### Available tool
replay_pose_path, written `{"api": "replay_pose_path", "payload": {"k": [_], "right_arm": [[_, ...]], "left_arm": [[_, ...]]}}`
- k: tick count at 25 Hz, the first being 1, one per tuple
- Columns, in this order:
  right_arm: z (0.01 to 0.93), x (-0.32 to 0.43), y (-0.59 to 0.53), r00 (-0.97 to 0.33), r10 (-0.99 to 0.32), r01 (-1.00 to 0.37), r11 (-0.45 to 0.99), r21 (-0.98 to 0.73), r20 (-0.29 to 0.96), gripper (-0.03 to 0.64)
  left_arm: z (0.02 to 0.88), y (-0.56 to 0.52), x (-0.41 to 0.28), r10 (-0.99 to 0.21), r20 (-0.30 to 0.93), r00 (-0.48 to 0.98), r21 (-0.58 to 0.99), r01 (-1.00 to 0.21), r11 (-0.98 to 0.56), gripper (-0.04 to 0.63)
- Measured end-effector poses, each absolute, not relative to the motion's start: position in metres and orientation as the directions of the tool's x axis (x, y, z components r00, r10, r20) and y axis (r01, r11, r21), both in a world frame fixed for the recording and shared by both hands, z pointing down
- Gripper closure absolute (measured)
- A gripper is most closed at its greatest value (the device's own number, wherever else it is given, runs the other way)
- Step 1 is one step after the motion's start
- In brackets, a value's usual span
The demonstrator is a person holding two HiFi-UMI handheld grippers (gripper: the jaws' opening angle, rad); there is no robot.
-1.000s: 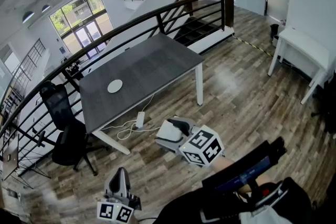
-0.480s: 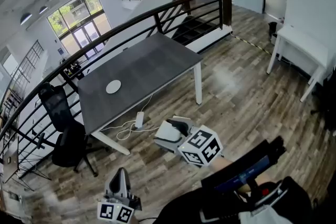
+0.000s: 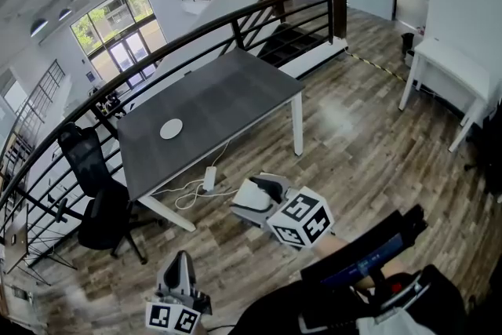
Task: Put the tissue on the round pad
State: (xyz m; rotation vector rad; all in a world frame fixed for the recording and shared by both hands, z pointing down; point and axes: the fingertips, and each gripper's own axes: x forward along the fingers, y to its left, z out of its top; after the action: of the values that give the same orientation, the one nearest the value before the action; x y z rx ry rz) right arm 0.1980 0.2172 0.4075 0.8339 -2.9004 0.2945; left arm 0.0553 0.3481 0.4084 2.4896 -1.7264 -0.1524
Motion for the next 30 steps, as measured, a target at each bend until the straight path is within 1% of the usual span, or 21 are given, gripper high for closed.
{"api": "replay_pose_path", "payload": {"k": [11,16,25,30], "right_arm": [[0.404,0.157,0.244,-0.833,-0.529,-0.550,0.822,-0.146,0.162,0.281],[0.428,0.143,0.221,-0.841,-0.514,-0.537,0.831,-0.148,0.168,0.281],[0.407,0.104,0.204,-0.879,-0.450,-0.472,0.867,-0.157,0.156,0.281],[0.405,0.101,0.165,-0.899,-0.414,-0.433,0.888,-0.152,0.145,0.281]], "left_arm": [[0.412,0.371,0.008,-0.931,-0.051,0.361,0.156,-0.918,-0.364,0.592],[0.437,0.351,-0.003,-0.937,-0.045,0.347,0.166,-0.922,-0.350,0.592],[0.412,0.345,-0.033,-0.962,-0.035,0.273,0.149,-0.950,-0.275,0.592],[0.412,0.304,-0.035,-0.977,-0.004,0.212,0.155,-0.965,-0.210,0.592]]}}
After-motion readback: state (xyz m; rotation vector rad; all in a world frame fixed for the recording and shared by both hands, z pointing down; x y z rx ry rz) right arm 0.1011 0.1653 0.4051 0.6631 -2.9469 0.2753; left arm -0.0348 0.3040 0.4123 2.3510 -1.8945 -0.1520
